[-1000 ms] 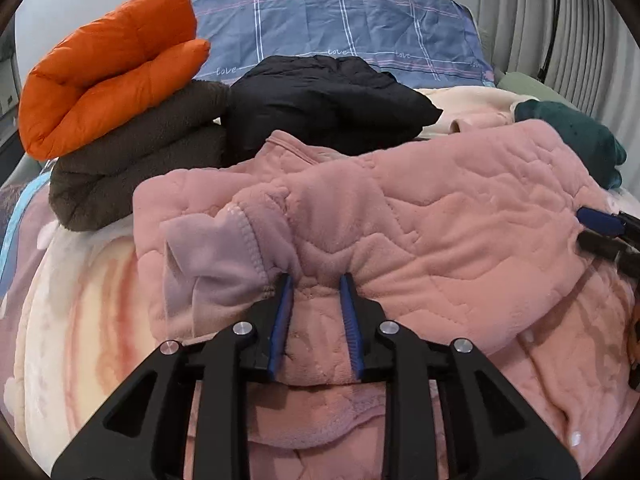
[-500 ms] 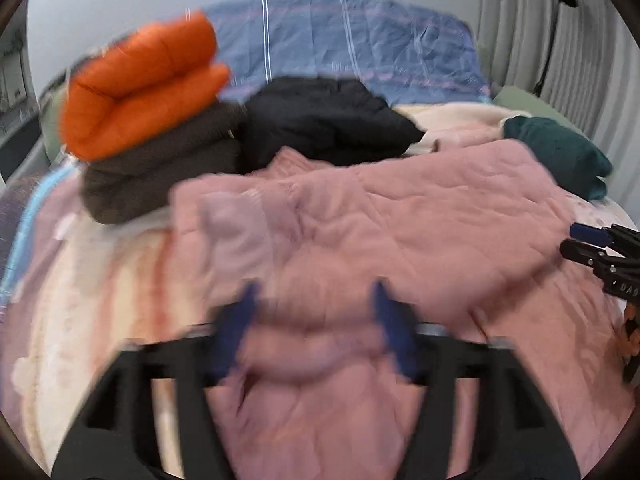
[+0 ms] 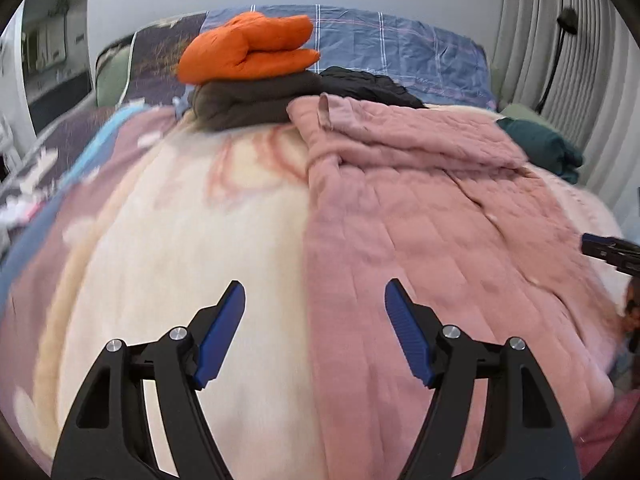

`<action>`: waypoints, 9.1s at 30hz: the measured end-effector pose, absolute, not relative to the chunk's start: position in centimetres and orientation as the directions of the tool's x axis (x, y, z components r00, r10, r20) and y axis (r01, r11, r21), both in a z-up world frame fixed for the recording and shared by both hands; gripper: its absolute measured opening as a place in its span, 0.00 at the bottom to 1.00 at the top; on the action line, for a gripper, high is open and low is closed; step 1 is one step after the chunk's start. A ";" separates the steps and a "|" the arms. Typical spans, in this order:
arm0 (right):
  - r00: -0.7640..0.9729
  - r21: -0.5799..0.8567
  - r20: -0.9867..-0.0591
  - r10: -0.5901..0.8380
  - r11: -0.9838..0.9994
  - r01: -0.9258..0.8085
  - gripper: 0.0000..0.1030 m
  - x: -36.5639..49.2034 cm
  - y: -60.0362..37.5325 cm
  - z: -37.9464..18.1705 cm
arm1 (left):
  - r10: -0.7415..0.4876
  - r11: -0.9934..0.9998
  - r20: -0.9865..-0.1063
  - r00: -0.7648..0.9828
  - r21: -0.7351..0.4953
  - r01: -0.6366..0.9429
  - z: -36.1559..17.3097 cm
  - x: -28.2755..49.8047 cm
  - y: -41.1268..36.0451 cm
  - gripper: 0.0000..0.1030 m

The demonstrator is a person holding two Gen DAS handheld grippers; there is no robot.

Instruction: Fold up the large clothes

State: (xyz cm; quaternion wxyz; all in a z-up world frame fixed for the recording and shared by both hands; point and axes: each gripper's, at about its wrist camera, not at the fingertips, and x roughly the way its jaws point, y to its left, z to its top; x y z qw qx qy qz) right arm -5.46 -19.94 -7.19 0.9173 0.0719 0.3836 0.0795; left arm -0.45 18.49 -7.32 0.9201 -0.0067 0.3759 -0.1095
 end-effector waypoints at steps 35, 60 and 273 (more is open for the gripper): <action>0.745 0.668 -0.516 0.422 0.743 0.042 0.19 -16.9 -27.8 -10.7 | -0.462 0.884 -0.618 0.636 -0.383 0.269 -11.9 -8.5 16.7 0.12; 0.691 0.660 -0.600 0.404 0.738 0.141 0.66 -17.0 -30.3 -12.9 | -0.472 0.870 -0.642 0.605 -0.449 0.202 -12.7 -8.5 19.0 0.76; 0.640 0.300 -0.733 0.232 0.954 -0.003 0.34 -0.7 -11.0 -11.0 | -0.304 0.951 -0.610 0.732 -0.144 0.275 -10.2 15.0 5.7 0.71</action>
